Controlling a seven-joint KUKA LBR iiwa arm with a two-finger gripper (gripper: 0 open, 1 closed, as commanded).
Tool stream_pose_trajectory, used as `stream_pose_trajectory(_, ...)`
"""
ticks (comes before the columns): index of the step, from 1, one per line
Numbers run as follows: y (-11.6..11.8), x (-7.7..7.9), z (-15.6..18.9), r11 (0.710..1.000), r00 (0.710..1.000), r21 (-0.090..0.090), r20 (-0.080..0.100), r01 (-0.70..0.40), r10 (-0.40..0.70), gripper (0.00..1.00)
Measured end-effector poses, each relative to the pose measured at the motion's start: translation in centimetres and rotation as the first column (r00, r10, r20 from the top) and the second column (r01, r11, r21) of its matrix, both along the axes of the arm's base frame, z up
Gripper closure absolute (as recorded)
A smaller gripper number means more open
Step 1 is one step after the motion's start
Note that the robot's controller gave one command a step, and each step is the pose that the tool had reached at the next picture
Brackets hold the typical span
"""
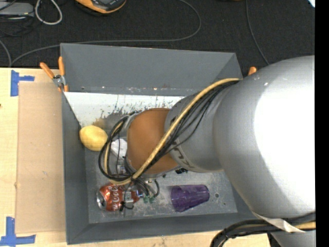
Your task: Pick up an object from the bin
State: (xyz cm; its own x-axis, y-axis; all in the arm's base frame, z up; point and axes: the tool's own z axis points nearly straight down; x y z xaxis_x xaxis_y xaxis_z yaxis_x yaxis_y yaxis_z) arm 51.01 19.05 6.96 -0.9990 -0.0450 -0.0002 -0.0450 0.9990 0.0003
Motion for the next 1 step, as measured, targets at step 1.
stream_pose_trajectory(1,-1.24,1.83,0.03,0.995,0.995,-0.002,-0.006,0.095,-0.095,0.00)
